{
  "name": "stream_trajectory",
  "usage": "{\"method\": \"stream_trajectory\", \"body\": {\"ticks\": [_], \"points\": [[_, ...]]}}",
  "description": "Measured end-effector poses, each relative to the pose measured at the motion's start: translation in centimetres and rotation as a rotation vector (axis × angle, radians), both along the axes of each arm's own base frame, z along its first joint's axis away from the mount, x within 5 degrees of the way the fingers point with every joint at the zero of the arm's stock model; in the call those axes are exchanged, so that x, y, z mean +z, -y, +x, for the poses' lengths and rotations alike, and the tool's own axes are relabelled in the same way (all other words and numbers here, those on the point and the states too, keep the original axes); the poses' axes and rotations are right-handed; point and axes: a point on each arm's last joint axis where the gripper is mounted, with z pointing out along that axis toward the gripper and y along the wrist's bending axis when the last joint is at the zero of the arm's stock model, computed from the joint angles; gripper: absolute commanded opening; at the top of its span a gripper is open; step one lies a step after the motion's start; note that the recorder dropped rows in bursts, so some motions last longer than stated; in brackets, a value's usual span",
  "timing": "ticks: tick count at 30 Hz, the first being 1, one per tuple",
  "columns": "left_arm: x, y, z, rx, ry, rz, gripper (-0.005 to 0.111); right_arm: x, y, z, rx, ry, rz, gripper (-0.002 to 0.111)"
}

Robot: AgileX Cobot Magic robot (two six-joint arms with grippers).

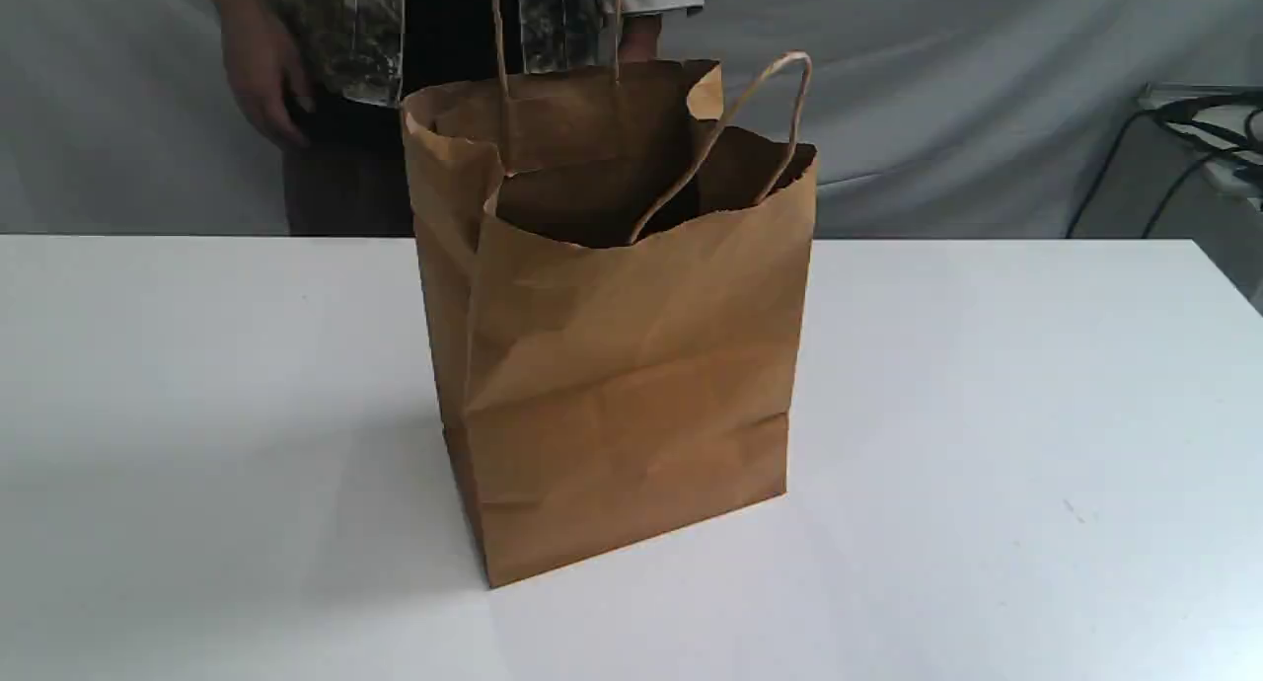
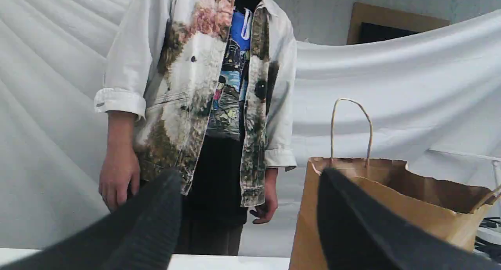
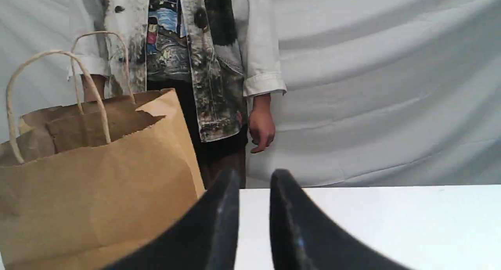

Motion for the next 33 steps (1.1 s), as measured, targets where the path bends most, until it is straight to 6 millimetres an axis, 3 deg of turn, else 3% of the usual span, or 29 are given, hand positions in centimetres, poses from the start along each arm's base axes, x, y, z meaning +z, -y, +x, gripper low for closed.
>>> {"method": "stream_trajectory", "body": {"ticks": [7, 13, 15, 23, 33], "points": [[0.0, 0.0, 0.0, 0.000, 0.000, 0.000, 0.054, 0.0, -0.1, 0.0, 0.006, 0.001, 0.002, 0.016], [0.0, 0.0, 0.0, 0.003, 0.000, 0.000, 0.054, 0.6, -0.4, -1.1, 0.061, 0.099, -0.096, 0.016], [0.0, 0.0, 0.0, 0.003, 0.000, 0.000, 0.054, 0.1, -0.5, -1.2, 0.077, 0.076, -0.119, 0.016], [0.0, 0.0, 0.0, 0.003, 0.000, 0.000, 0.054, -5.0, -0.1, -2.2, 0.095, -0.068, -0.166, 0.016], [0.0, 0.0, 0.0, 0.003, 0.000, 0.000, 0.054, -5.8, 1.3, -4.2, -0.036, -0.035, -0.239, 0.016]]}}
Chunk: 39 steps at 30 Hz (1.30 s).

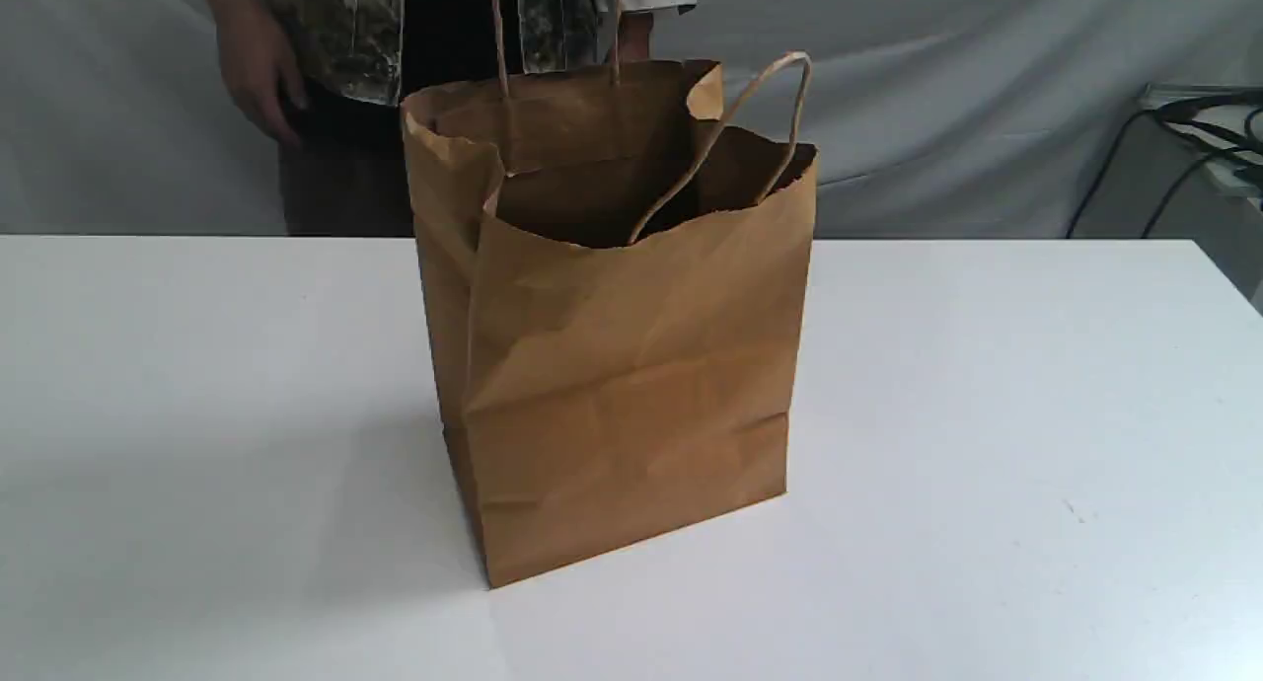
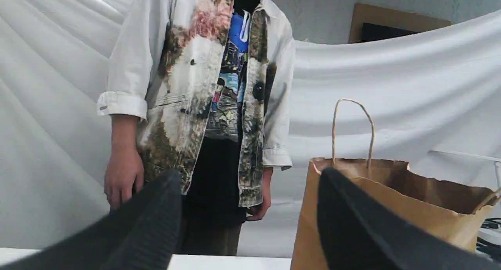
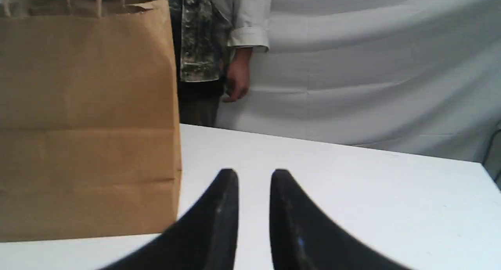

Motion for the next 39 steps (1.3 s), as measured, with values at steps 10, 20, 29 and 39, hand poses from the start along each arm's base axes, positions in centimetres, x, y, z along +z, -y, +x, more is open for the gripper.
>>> {"method": "stream_trajectory", "body": {"ticks": [10, 20, 29, 39], "points": [[0.0, 0.0, 0.0, 0.000, 0.000, 0.000, 0.054, -1.5, 0.1, -1.0, -0.040, -0.123, -0.058, 0.016], [0.0, 0.0, 0.0, 0.000, 0.000, 0.000, 0.054, -1.8, 1.8, -1.0, -0.236, -0.162, 0.016, 0.016], [0.0, 0.0, 0.0, 0.000, 0.000, 0.000, 0.054, -1.8, 2.7, -1.1, -0.360, -0.161, 0.144, 0.016], [0.0, 0.0, 0.0, 0.000, 0.000, 0.000, 0.054, -1.6, 1.7, -1.0, -0.232, -0.154, 0.095, 0.016]]}}
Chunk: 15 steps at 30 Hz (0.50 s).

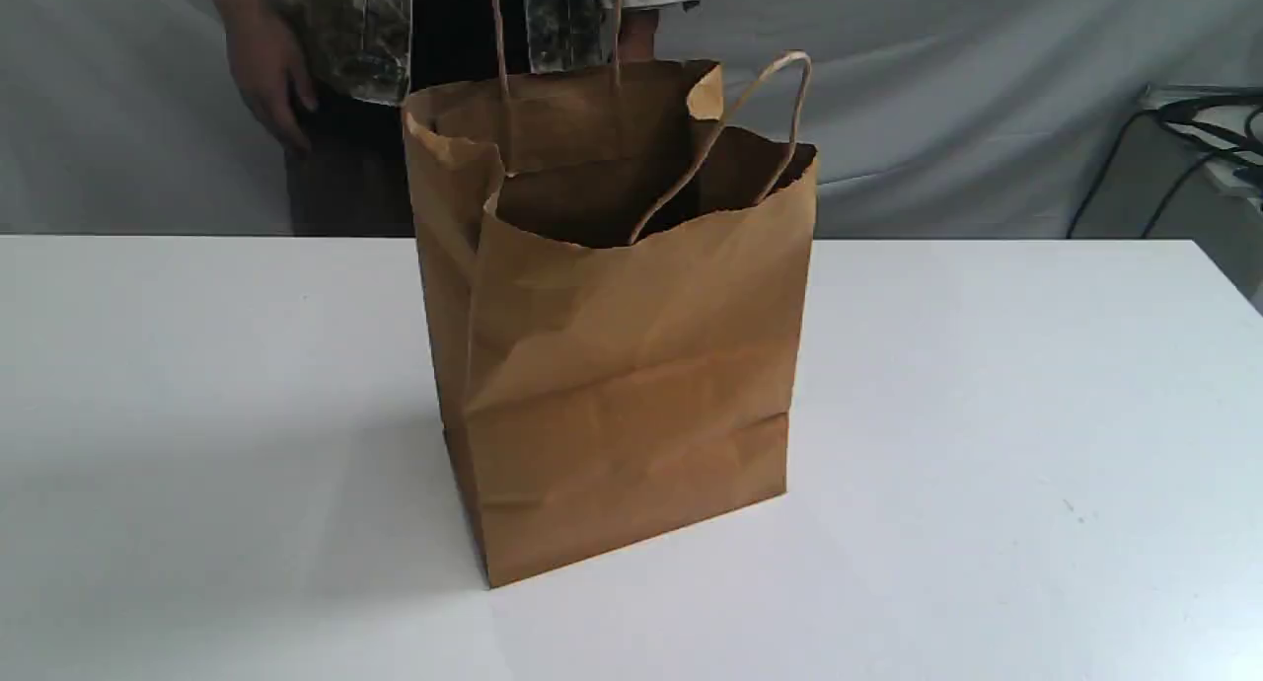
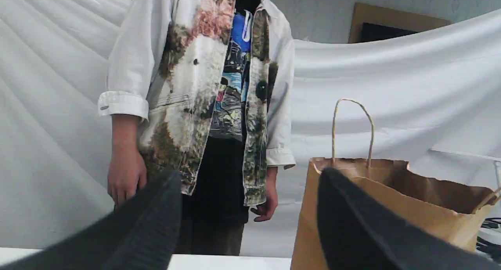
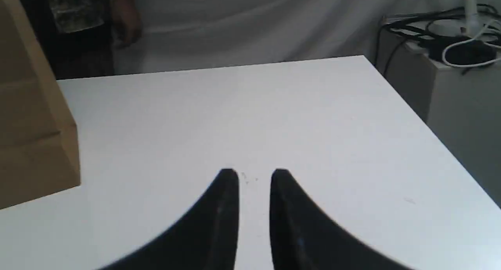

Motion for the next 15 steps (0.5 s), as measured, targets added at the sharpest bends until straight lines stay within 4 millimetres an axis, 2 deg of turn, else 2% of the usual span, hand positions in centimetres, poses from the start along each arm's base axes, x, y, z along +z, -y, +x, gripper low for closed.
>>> {"method": "stream_trajectory", "body": {"ticks": [8, 15], "points": [[0.00, 0.00, 0.00, 0.000, 0.000, 0.000, 0.054, -0.07, -0.21, 0.00, 0.042, -0.009, -0.043, 0.016], [0.00, 0.00, 0.00, 0.000, 0.000, 0.000, 0.054, -0.26, -0.46, -0.05, 0.036, -0.028, 0.120, 0.016]]}}
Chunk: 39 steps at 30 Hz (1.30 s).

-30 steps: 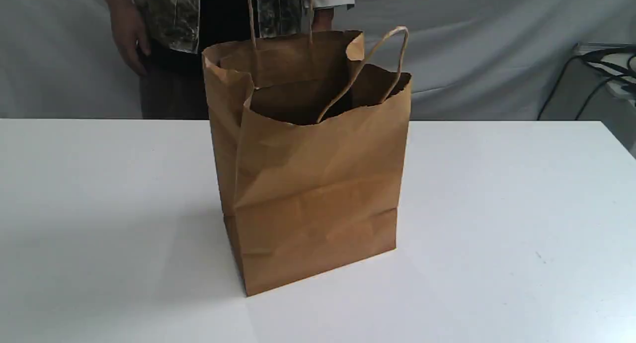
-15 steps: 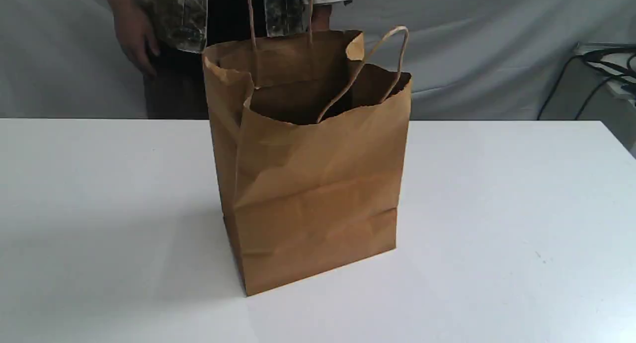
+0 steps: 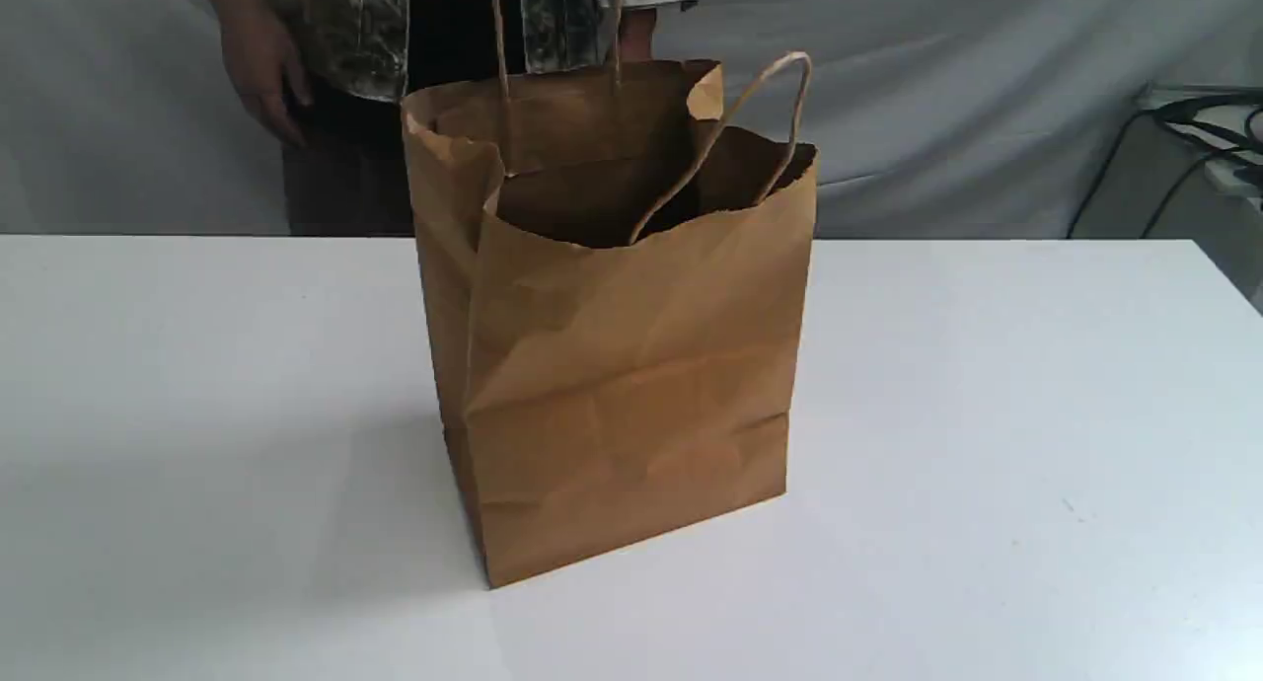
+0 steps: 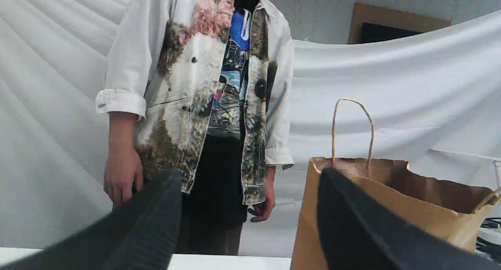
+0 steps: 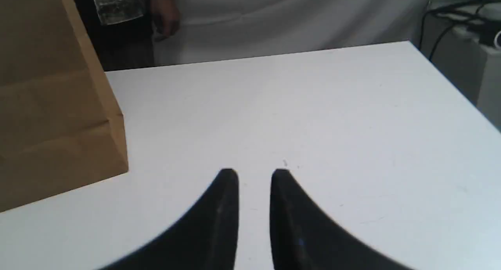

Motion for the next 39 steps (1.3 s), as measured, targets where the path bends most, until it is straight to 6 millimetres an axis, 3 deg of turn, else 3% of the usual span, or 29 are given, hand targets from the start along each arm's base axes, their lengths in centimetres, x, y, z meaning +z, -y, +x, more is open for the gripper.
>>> {"method": "stream_trajectory", "body": {"ticks": [18, 25, 30, 33, 39], "points": [[-0.2, 0.0, 0.0, -0.001, -0.018, 0.003, 0.054, -0.1, 0.0, 0.0, -0.001, -0.009, 0.027, 0.016], [-4.1, 0.2, 0.2, -0.023, -0.394, 0.085, 0.054, -0.1, 0.0, 0.0, -0.001, -0.009, 0.027, 0.016], [-4.9, 0.2, 0.9, 0.002, -0.227, 0.140, 0.054, -0.1, 0.0, 0.0, -0.002, -0.009, 0.030, 0.016], [-4.2, 0.2, 0.9, 0.018, -0.112, 0.136, 0.054, -0.1, 0.0, 0.0, -0.002, -0.009, 0.030, 0.016], [-4.9, 0.2, 0.9, 0.010, -0.182, 0.154, 0.054, -0.1, 0.0, 0.0, -0.002, -0.009, 0.030, 0.016]]}}
